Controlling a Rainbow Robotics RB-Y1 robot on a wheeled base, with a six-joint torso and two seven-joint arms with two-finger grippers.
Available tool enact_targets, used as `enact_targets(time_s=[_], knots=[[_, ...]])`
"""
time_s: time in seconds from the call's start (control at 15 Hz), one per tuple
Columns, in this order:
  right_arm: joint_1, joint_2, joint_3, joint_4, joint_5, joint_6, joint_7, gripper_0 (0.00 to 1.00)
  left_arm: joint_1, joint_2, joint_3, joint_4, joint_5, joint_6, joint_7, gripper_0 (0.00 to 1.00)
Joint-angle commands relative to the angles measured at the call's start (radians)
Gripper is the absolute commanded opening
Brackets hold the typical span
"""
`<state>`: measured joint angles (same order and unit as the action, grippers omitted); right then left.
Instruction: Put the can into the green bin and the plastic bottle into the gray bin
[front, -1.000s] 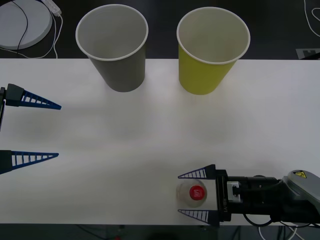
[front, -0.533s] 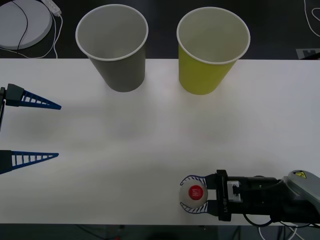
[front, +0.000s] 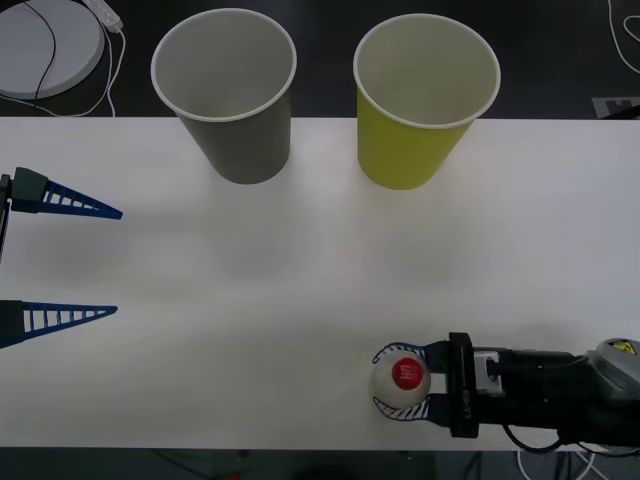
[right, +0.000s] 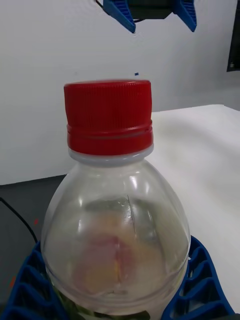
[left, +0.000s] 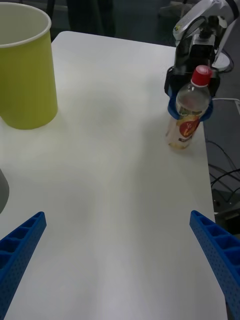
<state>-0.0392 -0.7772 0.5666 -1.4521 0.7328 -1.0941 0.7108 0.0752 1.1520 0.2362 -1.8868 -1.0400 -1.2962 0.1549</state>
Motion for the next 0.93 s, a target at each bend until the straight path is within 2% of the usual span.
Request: enact_targets(time_s=[0.07,0.4,0.73,0.93], knots=[[0.076,-0.073,-0.042,-0.145,-0.013,0.077,-0.082,0.0,0.0,0.0,0.0,0.0,0.0,0.0,0.0,1.0],[0.191,-0.136,-0.2,-0.317,0.005,0.12,-0.261,0.0,0.0,0.0,0.0,0.0,0.0,0.0,0.0,1.0],[0.229,-0.151,-0.356,-0.407,0.068,0.12,-0.461,0.0,0.0,0.0,0.0,0.0,0.0,0.0,0.0,1.0],[0.271,-0.157,-0.468,-0.491,0.142,0.126,-0.611,0.0,0.0,0.0,0.0,0.0,0.0,0.0,0.0,1.0]])
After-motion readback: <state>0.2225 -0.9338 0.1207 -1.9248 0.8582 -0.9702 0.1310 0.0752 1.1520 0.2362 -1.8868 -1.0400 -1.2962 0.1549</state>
